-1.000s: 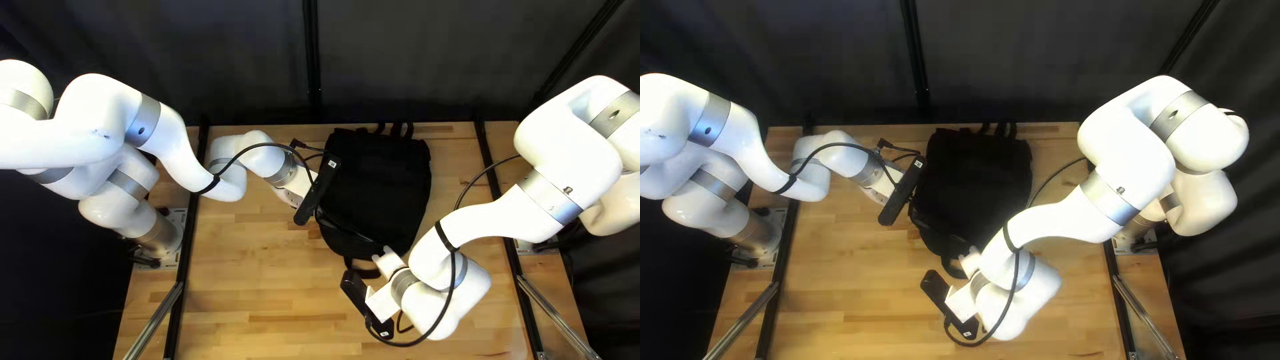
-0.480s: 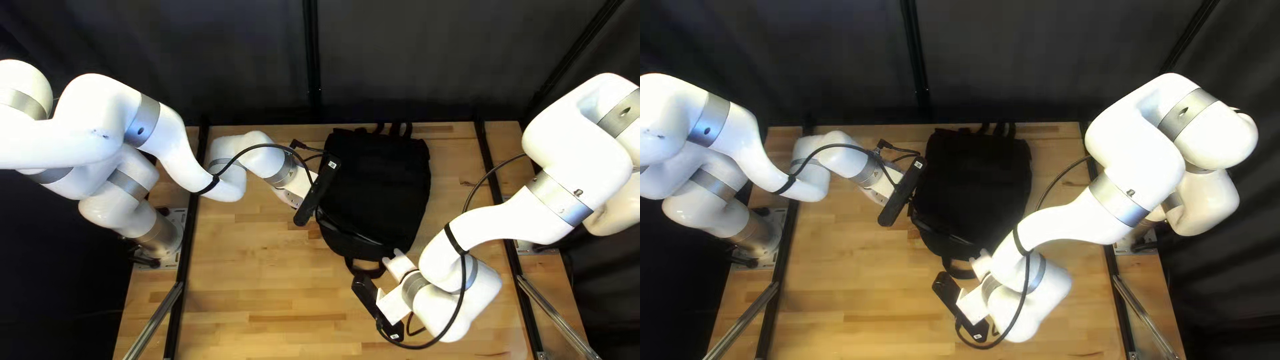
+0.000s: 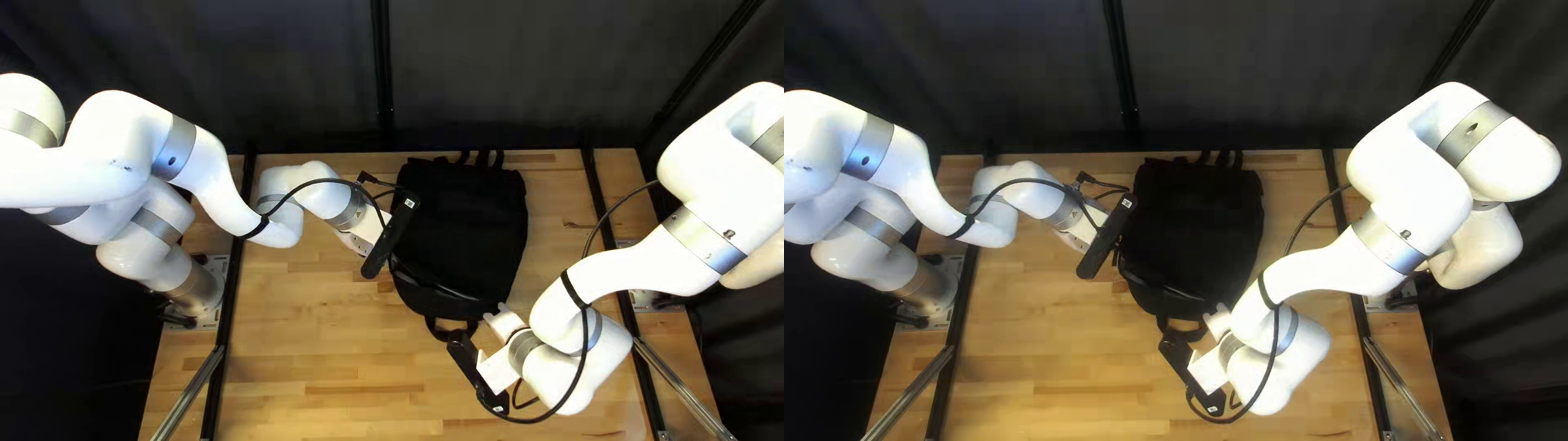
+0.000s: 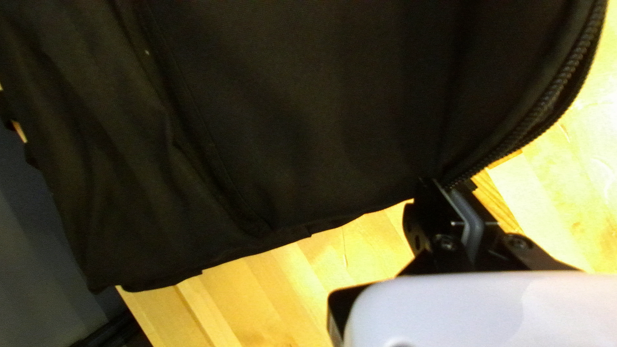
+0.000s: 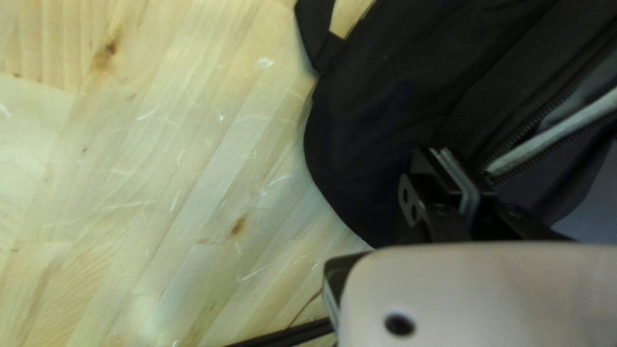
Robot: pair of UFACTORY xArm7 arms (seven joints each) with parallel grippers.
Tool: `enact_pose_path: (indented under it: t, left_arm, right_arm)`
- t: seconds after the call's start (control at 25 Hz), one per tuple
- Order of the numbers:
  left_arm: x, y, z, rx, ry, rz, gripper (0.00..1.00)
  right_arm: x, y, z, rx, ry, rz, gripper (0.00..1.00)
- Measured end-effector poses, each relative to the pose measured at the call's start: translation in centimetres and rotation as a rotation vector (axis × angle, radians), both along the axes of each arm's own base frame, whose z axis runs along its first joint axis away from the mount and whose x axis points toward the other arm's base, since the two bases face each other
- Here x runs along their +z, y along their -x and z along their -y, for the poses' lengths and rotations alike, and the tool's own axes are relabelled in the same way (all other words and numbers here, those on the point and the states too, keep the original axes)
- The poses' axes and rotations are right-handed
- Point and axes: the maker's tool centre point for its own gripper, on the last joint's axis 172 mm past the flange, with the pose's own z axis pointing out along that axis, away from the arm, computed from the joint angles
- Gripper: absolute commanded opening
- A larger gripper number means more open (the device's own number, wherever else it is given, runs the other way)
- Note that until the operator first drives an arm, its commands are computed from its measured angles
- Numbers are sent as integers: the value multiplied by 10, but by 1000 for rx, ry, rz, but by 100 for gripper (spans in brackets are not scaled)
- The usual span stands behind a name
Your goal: Remove a lunch box from a kids backpack
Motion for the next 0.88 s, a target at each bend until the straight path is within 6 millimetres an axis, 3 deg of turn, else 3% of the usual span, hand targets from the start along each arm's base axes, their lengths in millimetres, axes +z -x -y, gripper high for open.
enact_pose_path:
  t: [0.88]
  left_arm:
    - [5,1,1,-10,-11,5,0]
  right_arm:
    - [-3,34,44,-49,-36,4,0]
